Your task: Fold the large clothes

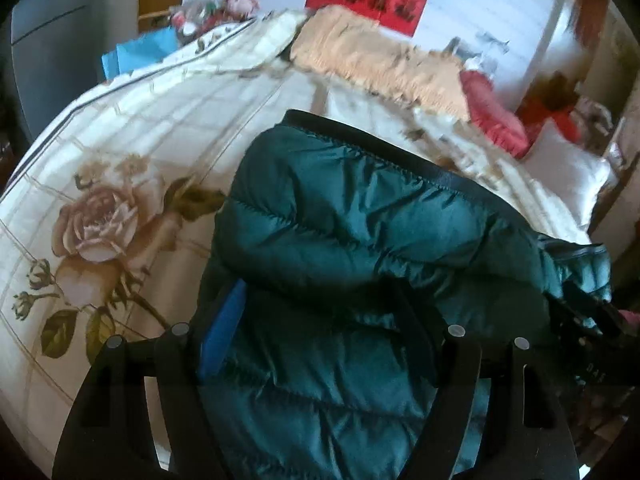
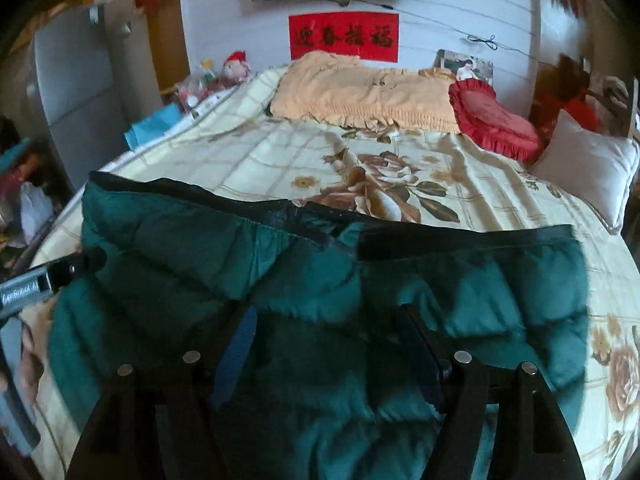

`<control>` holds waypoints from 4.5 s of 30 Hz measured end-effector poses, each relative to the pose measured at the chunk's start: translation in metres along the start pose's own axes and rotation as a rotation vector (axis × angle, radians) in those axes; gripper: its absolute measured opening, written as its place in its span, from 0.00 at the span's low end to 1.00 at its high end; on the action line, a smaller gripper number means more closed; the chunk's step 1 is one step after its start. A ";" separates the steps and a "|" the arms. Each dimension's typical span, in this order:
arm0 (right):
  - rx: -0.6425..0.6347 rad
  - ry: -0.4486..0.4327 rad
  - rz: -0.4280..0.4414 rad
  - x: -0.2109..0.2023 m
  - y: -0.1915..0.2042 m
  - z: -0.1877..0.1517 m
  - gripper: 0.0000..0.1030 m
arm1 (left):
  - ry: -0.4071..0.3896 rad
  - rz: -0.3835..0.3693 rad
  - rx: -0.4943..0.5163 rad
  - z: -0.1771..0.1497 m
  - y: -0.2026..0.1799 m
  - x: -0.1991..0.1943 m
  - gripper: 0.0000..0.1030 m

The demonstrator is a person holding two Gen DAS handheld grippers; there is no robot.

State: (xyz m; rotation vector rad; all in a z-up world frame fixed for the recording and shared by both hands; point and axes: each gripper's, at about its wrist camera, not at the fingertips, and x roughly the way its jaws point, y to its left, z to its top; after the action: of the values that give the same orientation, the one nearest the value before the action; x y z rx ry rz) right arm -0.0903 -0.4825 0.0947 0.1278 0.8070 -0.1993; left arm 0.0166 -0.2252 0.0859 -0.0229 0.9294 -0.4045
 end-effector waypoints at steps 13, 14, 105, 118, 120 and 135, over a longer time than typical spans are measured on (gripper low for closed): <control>0.082 0.066 0.014 0.058 -0.016 0.005 0.69 | 0.001 0.056 0.011 0.002 0.002 0.028 0.82; 0.083 0.068 0.011 0.056 -0.015 0.004 0.69 | 0.002 0.056 0.012 0.002 0.001 0.027 0.82; 0.133 -0.086 -0.023 -0.149 0.049 -0.141 0.87 | -0.161 0.089 0.135 -0.149 -0.028 -0.136 0.87; 0.170 -0.072 -0.016 -0.150 0.053 -0.159 0.87 | -0.169 0.108 0.162 -0.167 -0.035 -0.144 0.87; 0.166 -0.072 -0.015 -0.151 0.054 -0.160 0.87 | -0.172 0.109 0.168 -0.168 -0.036 -0.146 0.87; 0.153 -0.093 -0.040 -0.160 0.057 -0.159 0.87 | -0.214 0.095 0.180 -0.173 -0.039 -0.158 0.87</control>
State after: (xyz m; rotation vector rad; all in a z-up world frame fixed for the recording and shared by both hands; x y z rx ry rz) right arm -0.2976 -0.3765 0.1041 0.2449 0.7022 -0.3024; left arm -0.2152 -0.1797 0.1112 0.1393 0.6780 -0.3877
